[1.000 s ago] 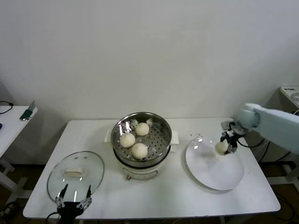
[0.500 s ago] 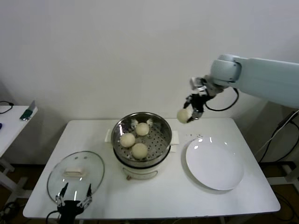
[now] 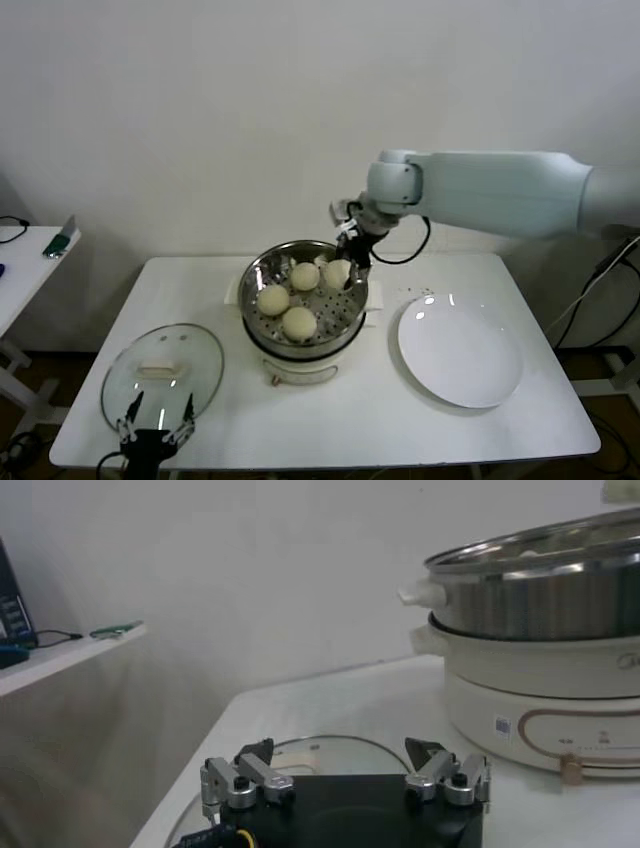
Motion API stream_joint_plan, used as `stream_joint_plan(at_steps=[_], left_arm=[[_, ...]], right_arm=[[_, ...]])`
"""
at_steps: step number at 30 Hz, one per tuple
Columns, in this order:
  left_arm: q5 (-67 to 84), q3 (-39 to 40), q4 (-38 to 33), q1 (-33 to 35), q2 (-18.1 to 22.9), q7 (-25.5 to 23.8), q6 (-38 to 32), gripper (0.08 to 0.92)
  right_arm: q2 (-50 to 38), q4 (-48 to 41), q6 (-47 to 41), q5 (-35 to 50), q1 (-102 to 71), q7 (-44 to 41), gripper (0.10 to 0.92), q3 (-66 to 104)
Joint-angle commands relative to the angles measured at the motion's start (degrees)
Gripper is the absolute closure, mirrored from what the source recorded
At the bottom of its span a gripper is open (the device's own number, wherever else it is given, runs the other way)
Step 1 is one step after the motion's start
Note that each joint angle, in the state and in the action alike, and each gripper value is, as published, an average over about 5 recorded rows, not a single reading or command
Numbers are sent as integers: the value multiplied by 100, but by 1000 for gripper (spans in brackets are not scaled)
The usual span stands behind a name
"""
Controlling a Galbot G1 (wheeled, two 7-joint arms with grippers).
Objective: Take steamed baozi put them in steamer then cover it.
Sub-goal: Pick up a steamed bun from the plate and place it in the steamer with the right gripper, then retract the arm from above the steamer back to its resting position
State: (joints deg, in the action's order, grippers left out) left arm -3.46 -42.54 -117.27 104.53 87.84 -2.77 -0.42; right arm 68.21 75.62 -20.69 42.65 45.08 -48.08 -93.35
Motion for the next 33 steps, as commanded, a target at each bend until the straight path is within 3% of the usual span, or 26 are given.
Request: stream_joint_plan(at_steps=[1, 12, 19, 25, 27, 33], left_arm=[[4, -4, 22, 3, -13, -3, 5, 177], [-25, -13, -18, -27, -26, -25, 93, 177], [7, -8, -77, -34, -45, -34, 276, 177], [52, -53, -102, -81, -101, -8, 374, 177], [76, -79, -129, -108, -141, 21, 524, 177], [21, -78, -216, -301, -346, 177, 1059, 177]], right_arm=[[399, -461, -113, -428, -892, 253, 364, 147], [442, -573, -93, -565, -1027, 251, 355, 233], [255, -496, 107, -470, -756, -7, 225, 410], [-642, -184, 213, 226, -329, -67, 203, 1225], [-1105, -99, 63, 518, -352, 327, 203, 1680], [-2357, -52, 301, 812, -1725, 2759, 203, 3541]])
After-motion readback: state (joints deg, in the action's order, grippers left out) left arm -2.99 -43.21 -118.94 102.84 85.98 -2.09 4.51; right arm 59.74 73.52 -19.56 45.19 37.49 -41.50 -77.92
